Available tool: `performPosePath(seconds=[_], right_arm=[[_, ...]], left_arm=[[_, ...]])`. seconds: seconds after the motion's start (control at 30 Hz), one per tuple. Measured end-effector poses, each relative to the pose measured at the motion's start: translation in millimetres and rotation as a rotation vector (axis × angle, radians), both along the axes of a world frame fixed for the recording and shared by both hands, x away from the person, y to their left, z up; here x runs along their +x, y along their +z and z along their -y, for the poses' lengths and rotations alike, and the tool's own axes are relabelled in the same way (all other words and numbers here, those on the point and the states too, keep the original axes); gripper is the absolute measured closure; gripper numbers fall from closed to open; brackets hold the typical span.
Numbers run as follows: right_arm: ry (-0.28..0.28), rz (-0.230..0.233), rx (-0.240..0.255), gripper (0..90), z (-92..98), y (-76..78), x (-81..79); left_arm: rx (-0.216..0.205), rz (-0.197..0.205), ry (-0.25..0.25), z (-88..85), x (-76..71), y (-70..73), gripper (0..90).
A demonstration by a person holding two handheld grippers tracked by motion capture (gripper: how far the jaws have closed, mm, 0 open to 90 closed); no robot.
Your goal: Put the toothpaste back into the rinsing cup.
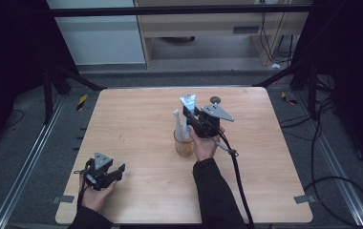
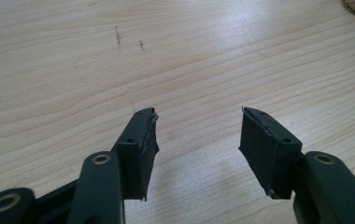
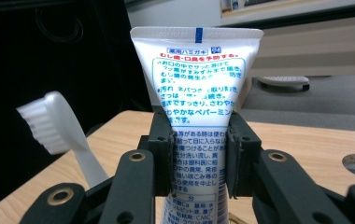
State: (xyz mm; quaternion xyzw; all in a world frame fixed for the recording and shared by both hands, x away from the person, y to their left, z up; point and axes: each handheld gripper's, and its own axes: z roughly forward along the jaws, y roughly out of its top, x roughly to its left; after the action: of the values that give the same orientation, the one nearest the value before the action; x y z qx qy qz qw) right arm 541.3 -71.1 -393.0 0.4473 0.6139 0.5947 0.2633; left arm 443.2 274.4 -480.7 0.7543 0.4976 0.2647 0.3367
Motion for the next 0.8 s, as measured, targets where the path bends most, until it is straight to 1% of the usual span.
performPosePath(seconds=[0.17, 0.5, 0.6, 0.7, 0.8], right_arm=[[0.001, -0.027, -0.015, 67.9, -1.9, -7.7, 1.3], [0.028, -0.075, -0.049, 67.1, -4.7, -21.0, 1.5], [0.033, -0.092, -0.06, 66.8, -4.9, -24.0, 0.8], [0.039, -0.105, -0.082, 66.5, -4.6, -26.7, -0.6], [0.046, -0.119, -0.09, 66.1, -2.7, -30.1, -2.6]], left_arm=[[0.0, 0.0, 0.0, -0.1, 0.0, 0.1, 45.3], [0.003, -0.002, 0.0, -0.1, 0.2, -0.2, 45.4], [0.003, -0.002, 0.001, 0.0, 0.2, -0.2, 45.4], [0.005, -0.002, -0.001, 0.0, 0.1, -0.1, 45.4], [0.006, -0.004, -0.001, 0.1, 0.3, -0.3, 45.4]])
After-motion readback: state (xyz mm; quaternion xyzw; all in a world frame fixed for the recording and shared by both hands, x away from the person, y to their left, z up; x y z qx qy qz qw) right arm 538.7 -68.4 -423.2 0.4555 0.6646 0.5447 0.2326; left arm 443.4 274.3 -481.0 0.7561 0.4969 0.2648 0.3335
